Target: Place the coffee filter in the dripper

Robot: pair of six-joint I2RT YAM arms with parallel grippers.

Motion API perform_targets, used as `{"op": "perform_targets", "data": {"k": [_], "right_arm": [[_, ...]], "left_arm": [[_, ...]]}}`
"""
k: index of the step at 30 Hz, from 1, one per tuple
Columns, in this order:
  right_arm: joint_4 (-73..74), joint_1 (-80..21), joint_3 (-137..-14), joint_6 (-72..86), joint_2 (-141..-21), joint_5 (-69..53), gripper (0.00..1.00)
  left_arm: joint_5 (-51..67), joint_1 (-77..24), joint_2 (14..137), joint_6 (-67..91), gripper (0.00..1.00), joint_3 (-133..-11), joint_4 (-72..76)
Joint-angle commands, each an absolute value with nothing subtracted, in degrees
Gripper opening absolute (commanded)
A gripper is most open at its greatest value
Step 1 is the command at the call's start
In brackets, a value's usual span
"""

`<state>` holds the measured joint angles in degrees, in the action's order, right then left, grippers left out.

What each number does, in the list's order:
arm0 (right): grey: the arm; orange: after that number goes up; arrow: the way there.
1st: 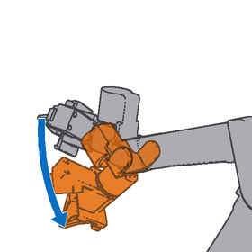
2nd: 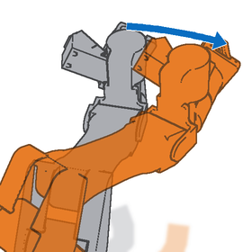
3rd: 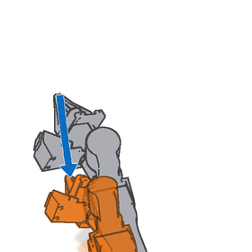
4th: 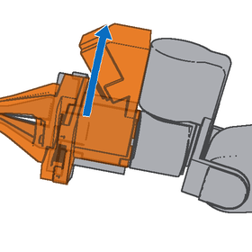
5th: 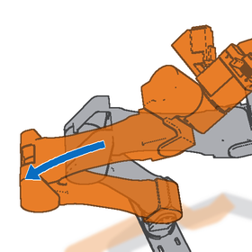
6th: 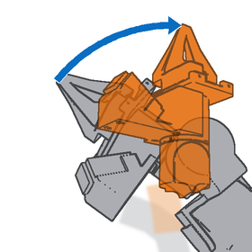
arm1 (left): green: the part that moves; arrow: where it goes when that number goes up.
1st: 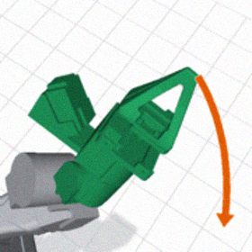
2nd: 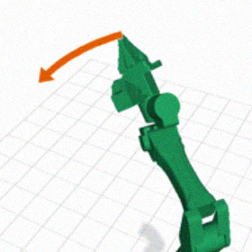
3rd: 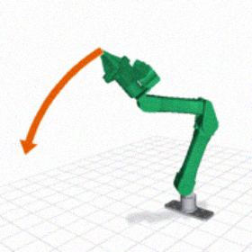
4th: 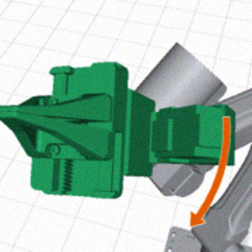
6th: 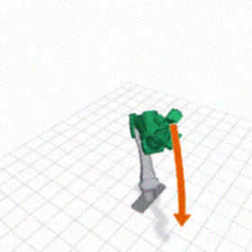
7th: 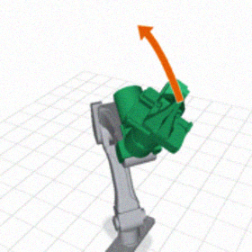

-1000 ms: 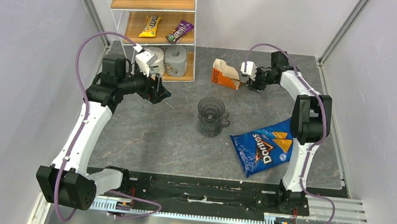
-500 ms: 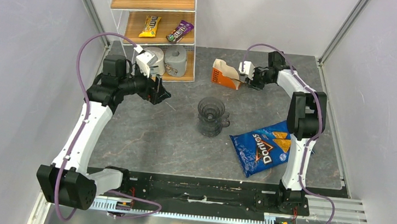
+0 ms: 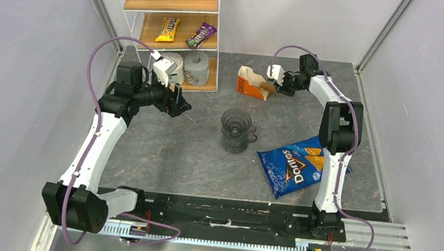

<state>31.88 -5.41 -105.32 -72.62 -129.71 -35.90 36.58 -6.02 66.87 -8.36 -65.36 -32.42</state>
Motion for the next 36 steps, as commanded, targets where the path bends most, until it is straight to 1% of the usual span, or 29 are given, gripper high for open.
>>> {"op": "perform_targets", "data": {"k": [1,5,7,10,14,15,22,31,34,36], "right_arm": [[31.43,-5.58,-107.75,-72.16,-130.94,-35.69,0.26],[30.70,-5.60,-108.15,-71.50,-131.78,-35.20,0.27],[30.56,-5.58,-108.28,-71.40,-132.03,-35.07,0.25],[30.50,-5.62,-108.15,-71.22,-131.80,-35.02,0.17],[30.37,-5.60,-107.11,-71.28,-130.17,-34.98,0.02],[30.21,-5.58,-106.78,-71.28,-129.49,-34.98,0.00],[30.98,-5.26,-105.58,-68.43,-123.47,-35.33,0.00],[38.45,-5.20,-104.40,-63.28,-108.71,-36.76,0.00],[40.43,-5.26,-104.88,-57.68,-103.95,-38.63,0.00],[41.39,-5.35,-106.32,-50.12,-101.45,-40.63,0.00]], "left_arm": [[37.79,-5.90,66.84,-10.63,0.89,-65.23,-30.41],[38.14,-5.83,67.06,-10.51,0.89,-65.13,-30.45],[38.23,-5.80,67.06,-10.46,0.89,-65.17,-30.41],[38.28,-5.80,67.06,-10.55,0.89,-65.21,-30.50],[38.54,-5.71,67.27,-10.67,0.89,-65.30,-30.39],[38.58,-5.76,67.30,-10.65,0.88,-65.30,-30.26],[38.60,-5.72,67.51,-8.92,0.89,-66.33,-28.26],[39.02,-5.67,66.79,-6.28,0.89,-71.01,-28.23],[40.13,-5.74,67.22,-3.45,0.89,-74.24,-29.70],[42.37,-5.71,67.71,-1.38,0.89,-77.11,-31.00]]}}
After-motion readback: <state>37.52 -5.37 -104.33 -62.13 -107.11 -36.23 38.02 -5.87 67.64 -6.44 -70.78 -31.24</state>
